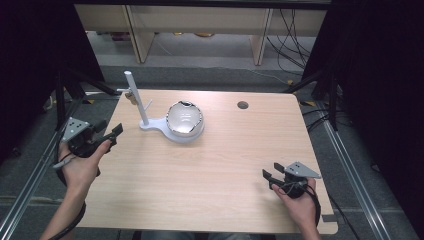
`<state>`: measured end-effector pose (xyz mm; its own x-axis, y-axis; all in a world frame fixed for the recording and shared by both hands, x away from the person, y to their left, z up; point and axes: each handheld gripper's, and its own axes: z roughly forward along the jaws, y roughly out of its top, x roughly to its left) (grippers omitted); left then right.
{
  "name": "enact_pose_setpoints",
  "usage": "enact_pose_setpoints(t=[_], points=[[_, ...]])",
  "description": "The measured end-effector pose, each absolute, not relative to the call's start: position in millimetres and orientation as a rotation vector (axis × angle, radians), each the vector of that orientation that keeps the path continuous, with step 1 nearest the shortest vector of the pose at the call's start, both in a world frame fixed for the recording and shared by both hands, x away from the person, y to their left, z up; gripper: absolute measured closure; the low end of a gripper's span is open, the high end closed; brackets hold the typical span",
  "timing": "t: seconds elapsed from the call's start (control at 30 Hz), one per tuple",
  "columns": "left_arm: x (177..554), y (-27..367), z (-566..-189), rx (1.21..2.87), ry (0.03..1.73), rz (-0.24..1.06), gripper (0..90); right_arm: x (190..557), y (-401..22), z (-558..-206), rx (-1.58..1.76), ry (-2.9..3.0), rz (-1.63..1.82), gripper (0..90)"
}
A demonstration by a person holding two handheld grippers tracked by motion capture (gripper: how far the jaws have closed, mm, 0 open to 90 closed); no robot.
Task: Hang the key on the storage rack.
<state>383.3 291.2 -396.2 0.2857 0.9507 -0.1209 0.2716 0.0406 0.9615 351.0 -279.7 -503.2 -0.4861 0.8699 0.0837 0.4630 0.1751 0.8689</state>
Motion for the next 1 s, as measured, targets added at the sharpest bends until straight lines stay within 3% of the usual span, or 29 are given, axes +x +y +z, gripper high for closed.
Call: enact_pose_setpoints(t=[0.27,0.37,1.0], points=[[365.7,290.1,-417.7,1.507,1.210,0.808,34.3,353.6,-281.4,-503.7,1.200,2.028,1.245,44.6],[360.5,290.7,-425.9,1.518,1.219,0.799,38.8,351.2,-280.1,-502.9,1.242,2.024,1.249,44.6],[332.9,293.9,-523.6,1.608,1.259,0.776,35.7,352.8,-278.6,-504.0,1.206,2.036,1.247,44.6]])
